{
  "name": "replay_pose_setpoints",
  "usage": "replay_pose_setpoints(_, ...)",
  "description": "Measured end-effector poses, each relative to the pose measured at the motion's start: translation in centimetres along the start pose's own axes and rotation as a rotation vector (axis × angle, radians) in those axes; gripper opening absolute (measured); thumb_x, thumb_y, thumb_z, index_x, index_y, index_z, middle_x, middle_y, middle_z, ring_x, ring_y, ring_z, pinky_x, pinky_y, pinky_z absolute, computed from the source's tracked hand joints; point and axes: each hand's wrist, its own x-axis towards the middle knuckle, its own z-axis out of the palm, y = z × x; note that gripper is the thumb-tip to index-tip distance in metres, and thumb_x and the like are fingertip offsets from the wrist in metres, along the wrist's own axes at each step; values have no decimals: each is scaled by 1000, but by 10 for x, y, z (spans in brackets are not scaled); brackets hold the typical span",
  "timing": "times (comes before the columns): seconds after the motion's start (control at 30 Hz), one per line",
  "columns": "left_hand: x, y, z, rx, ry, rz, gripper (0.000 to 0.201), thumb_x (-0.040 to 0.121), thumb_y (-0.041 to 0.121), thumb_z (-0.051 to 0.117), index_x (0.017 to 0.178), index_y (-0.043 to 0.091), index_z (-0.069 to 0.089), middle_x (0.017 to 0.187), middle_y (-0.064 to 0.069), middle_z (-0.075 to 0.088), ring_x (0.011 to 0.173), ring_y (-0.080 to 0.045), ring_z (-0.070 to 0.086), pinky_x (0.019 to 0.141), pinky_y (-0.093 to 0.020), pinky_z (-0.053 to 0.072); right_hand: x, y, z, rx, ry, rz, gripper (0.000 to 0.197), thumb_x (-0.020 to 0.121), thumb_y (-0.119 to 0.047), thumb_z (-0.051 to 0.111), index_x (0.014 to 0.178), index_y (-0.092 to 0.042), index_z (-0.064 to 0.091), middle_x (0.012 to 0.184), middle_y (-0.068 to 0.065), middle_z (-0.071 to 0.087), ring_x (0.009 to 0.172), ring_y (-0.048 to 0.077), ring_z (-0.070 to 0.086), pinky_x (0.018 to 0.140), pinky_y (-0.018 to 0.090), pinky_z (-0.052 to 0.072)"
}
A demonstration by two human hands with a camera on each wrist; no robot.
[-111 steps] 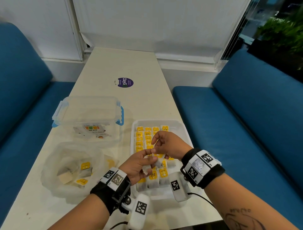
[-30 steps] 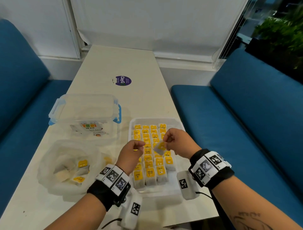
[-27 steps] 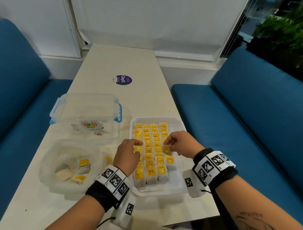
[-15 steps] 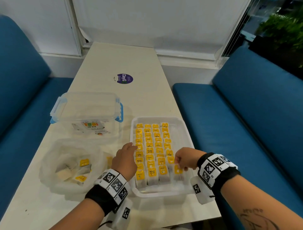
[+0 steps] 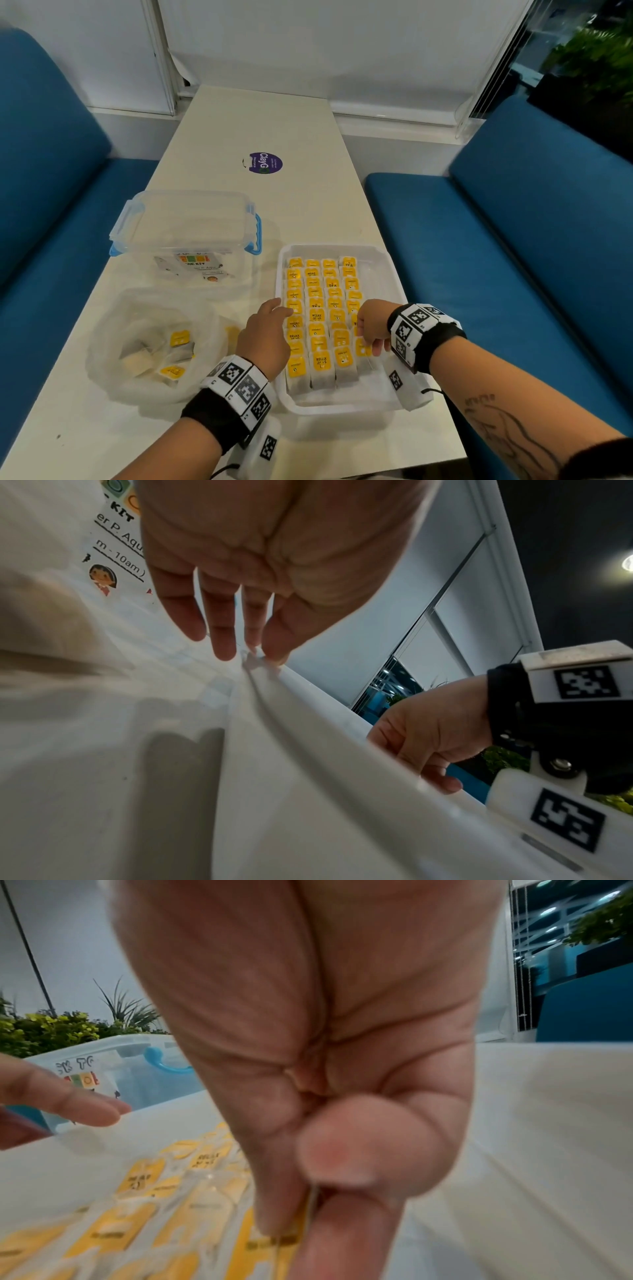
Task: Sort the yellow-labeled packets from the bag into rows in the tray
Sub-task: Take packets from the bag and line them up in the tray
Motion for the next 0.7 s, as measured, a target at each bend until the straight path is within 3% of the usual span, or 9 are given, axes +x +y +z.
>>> replay_pose_setpoints(0.13, -1, 2, -2, 1, -15, 5, 58, 86, -3, 47, 137, 24, 42, 155, 4, 19, 138, -19, 29, 110, -34, 32, 6, -5, 1, -90, -180, 52, 7, 90, -10, 60, 85, -7, 55, 65, 1, 60, 55, 11, 59, 59, 24, 49)
replay_pose_setpoints(0.23, -2, 0, -7, -12, -79, 25, 57, 89, -1, 46, 140, 24, 38, 157, 3, 15, 141, -19, 23, 112, -31, 27, 3, -9, -2, -155, -116, 47, 26, 85, -18, 67, 71, -11, 47, 85, 7, 71, 85, 24, 68, 78, 32, 53)
replay_pose_setpoints(0.27, -3, -1, -10, -27, -103, 35, 56, 91, 2, 46, 141, 24, 35, 157, 2, 15, 142, -18, 21, 112, -30, 24, 0, -11, -5, -161, -59, 40, 28, 85, -20, 68, 71, -12, 45, 94, 8, 69, 90, 25, 68, 78, 32, 53)
replay_pose_setpoints(0.3, -5, -2, -14, -49, -115, 46, 54, 92, 5, 46, 142, 23, 34, 156, 1, 18, 142, -18, 22, 112, -28, 23, -2, -12, -10, -128, -2, 36, 29, 86, -22, 67, 72, -12, 43, 91, 7, 67, 83, 22, 68, 69, 29, 54)
replay_pose_setpoints(0.37, -9, -4, -25, -101, -88, 70, 51, 93, 9, 49, 140, 21, 36, 150, 0, 30, 137, -16, 31, 110, -25, 26, -9, -19, -22, -15, 83, 25, 31, 88, -24, 64, 72, -14, 39, 72, 1, 56, 57, 13, 58, 45, 22, 45)
replay_pose_setpoints(0.4, -12, -6, -32, -129, -51, 74, 49, 92, 11, 50, 139, 22, 38, 147, 1, 34, 133, -15, 36, 108, -25, 29, -13, -26, -28, 26, 112, 10, 28, 90, -24, 62, 75, -13, 41, 67, 0, 53, 52, 12, 53, 42, 21, 41)
replay_pose_setpoints(0.5, -20, -10, -58, -209, 101, 60, 44, 91, 13, 54, 132, 24, 46, 138, 4, 42, 124, -13, 45, 102, -26, 37, -29, -54, -44, 137, 180, -116, 18, 91, -21, 60, 89, -8, 48, 66, 2, 54, 52, 13, 52, 46, 24, 43)
replay_pose_setpoints(0.6, -28, -24, -86, -267, 257, 31, 38, 89, 11, 57, 124, 25, 54, 131, 4, 47, 112, -12, 51, 92, -21, 38, -43, -94, -45, 202, 201, -271, 16, 89, -19, 62, 86, -8, 50, 65, 7, 56, 48, 16, 49, 46, 26, 43)
replay_pose_setpoints(0.7, -38, -51, -108, -231, 385, -29, 35, 87, 8, 57, 117, 25, 59, 130, 3, 48, 112, -13, 50, 89, -19, 36, -48, -139, -35, 216, 169, -437, 16, 86, -16, 64, 85, -10, 50, 68, 4, 54, 50, 13, 52, 41, 22, 44)
